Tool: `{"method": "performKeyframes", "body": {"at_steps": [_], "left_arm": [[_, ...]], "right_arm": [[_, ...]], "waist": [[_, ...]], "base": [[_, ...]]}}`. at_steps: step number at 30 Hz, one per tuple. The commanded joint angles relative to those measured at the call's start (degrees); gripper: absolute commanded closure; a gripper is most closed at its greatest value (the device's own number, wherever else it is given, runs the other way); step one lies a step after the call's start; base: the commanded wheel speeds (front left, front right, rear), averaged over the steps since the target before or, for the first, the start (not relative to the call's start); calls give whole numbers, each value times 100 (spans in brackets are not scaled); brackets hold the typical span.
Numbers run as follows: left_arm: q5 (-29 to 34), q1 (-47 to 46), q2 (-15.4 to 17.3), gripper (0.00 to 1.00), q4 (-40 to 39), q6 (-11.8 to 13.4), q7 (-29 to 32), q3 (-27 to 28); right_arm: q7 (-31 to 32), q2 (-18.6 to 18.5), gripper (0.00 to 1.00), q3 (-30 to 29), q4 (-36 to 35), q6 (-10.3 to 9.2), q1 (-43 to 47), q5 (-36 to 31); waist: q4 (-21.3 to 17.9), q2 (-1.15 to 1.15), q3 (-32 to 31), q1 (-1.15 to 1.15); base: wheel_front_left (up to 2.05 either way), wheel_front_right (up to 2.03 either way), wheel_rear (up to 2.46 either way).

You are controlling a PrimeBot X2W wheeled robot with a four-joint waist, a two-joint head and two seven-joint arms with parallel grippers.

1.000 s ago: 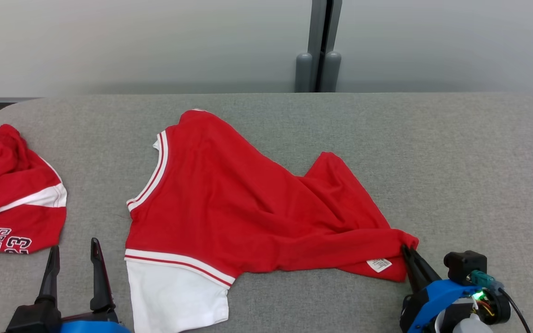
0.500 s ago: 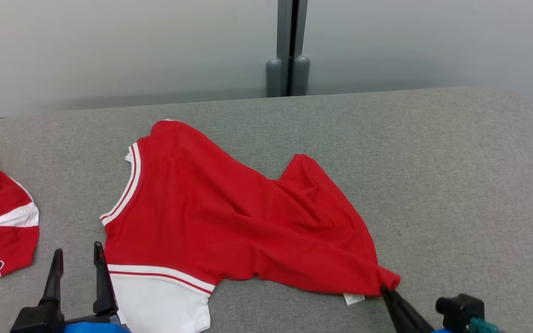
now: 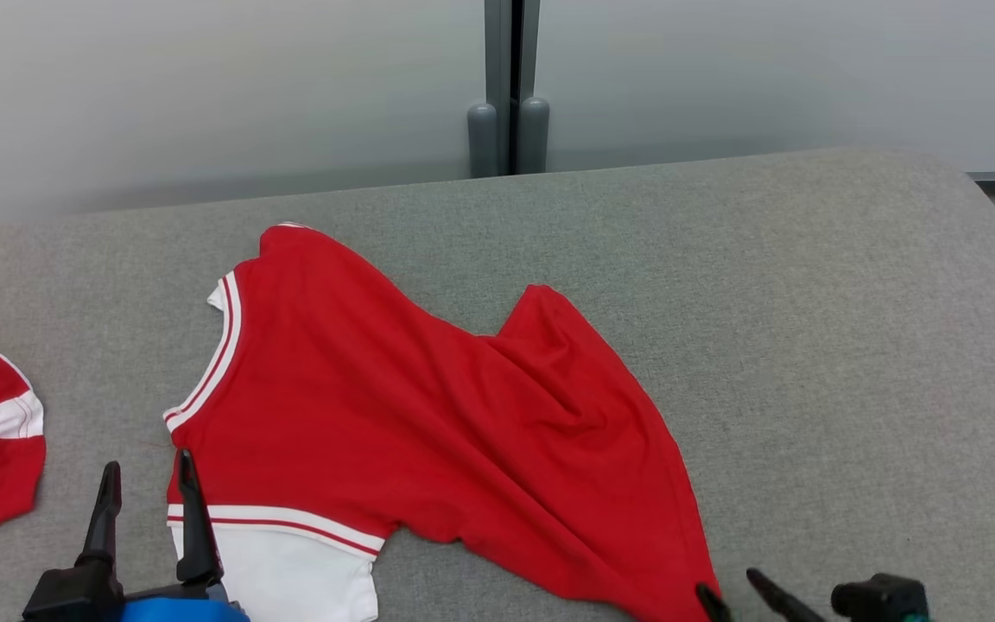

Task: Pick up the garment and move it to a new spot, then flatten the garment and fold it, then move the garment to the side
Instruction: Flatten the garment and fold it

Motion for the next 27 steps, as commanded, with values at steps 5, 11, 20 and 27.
{"method": "performKeyframes", "body": {"at_steps": [5,11,20,27], "left_arm": [[10,-105,-7,0,-32,42,-17,-24],[-29,-127,-8,0,-72,96,-17,-45],[-59,-310,-5,0,-52,102,-17,-108],[-98,-452,-7,0,-4,71,-17,-105]], "right_arm": [[-183,-369,0,-269,-335,3,-644,-245],[-393,-384,0,-252,18,3,-1796,-780],[-465,-166,0,182,1830,3,-3491,-1125],[-639,-137,0,499,3358,2,-4096,-1141]], "waist": [[71,0,-3,0],[182,0,47,0],[507,0,247,0],[758,0,393,0]], "base": [[0,0,0],[0,0,0],[0,0,0],[0,0,0]]}}
